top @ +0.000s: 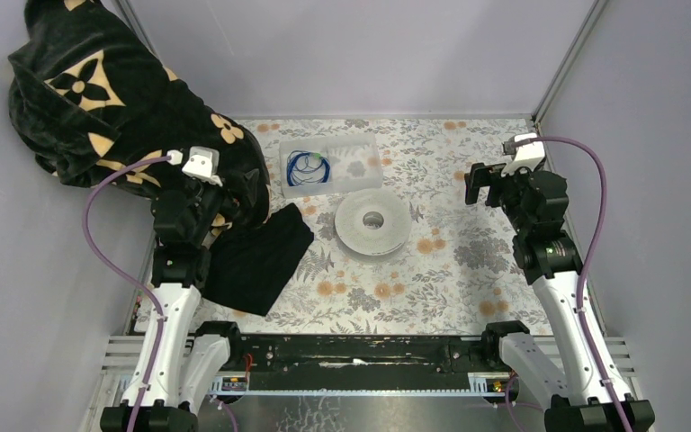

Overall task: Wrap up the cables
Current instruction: Reset both arms

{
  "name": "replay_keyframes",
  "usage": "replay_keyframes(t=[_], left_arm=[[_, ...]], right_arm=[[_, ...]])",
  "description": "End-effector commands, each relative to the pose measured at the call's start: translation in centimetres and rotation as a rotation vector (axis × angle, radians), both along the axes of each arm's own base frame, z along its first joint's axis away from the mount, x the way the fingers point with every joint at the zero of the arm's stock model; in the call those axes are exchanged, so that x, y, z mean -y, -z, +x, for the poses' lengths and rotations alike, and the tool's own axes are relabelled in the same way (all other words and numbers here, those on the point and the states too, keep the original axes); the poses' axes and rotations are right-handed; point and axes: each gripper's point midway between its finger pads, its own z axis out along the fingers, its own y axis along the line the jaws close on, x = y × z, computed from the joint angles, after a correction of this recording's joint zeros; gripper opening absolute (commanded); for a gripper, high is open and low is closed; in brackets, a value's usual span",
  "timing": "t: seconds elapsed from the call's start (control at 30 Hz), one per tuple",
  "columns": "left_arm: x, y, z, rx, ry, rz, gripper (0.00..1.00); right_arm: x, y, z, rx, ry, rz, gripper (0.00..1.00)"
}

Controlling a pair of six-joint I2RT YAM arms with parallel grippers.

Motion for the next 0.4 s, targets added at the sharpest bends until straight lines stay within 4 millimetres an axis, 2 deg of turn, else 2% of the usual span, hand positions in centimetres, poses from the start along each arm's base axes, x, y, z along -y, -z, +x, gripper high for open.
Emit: replay_keyframes(t=[0.0, 0.37], left_arm=[[-0.38, -0.58, 0.05, -0.001, -0.020, -0.023, 1.00], [-0.50, 0.05, 0.41, -0.027, -0.026, -0.019, 1.00]], right_arm=[[0.12, -1.52, 0.02, 0.064, -0.013, 0.008, 0.99], [0.29, -1.31, 0.06, 0.064, -0.013, -0.009, 0.99]])
